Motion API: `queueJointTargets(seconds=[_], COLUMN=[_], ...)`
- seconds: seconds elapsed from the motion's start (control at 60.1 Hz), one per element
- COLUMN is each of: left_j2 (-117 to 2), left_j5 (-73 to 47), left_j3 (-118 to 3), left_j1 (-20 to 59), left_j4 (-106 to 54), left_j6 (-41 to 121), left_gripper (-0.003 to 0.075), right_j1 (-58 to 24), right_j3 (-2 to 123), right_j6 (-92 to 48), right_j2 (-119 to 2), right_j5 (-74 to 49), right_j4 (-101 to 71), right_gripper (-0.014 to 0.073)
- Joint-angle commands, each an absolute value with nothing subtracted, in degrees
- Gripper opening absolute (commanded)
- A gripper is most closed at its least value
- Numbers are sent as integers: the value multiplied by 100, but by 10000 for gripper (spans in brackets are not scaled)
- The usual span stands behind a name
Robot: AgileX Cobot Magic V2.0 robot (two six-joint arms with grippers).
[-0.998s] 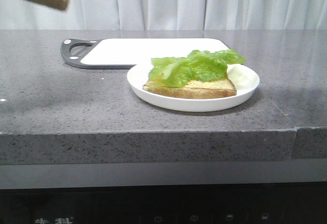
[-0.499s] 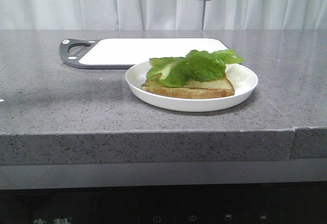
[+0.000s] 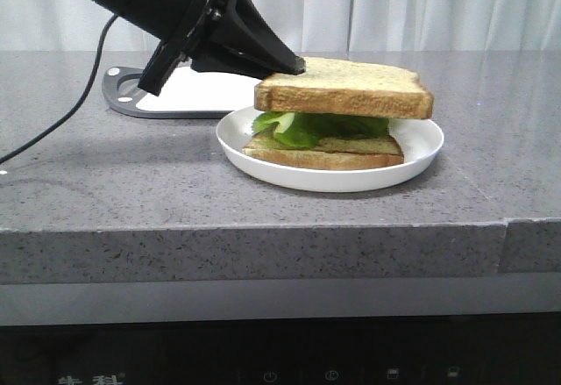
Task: Left arm grabs bread, right arm adds lettuce
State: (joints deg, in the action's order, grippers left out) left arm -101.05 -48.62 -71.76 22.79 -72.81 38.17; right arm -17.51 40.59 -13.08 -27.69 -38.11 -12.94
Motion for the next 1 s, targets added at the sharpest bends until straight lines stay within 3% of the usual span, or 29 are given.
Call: queueJointTargets(seconds=[0.0, 0.116, 0.233, 0.349, 0.515, 0.715, 0.981], left_j2=[-9750, -9595, -9288, -8888, -8270, -7464, -5286], left_j5=[-4898, -4944, -5197, -5300, -5289, -4970, -3001], left_j3=[-7381, -7381, -7381, -7381, -7381, -7355, -5945], left_j1=[2258, 2181, 1942, 1732, 1547, 1496, 1496], left_j4=[-7639, -7639, -7603, -7270, -6749, -5814, -4125], left_j6=[3916, 3918, 4047, 4048, 4048, 4035, 3762], left_gripper=[117, 299, 377, 292, -20, -21, -21], right_j1=[-1723, -1723, -1723, -1723, -1723, -1719, -1719], right_j3=[4201, 4201, 4201, 4201, 4201, 4201, 3520], right_j6=[-1322, -1322, -1322, -1322, -1316, -885, -789], right_j2=[-2783, -2783, -2783, -2783, -2783, -2783, -1926], right_j5=[-3391, -3392, -3347, -3313, -3379, -3043, -2304], right_j4=[-1274, -1280, -1280, -1280, -1280, -1268, -1253], right_gripper=[-60, -60, -60, -60, -60, -60, -60])
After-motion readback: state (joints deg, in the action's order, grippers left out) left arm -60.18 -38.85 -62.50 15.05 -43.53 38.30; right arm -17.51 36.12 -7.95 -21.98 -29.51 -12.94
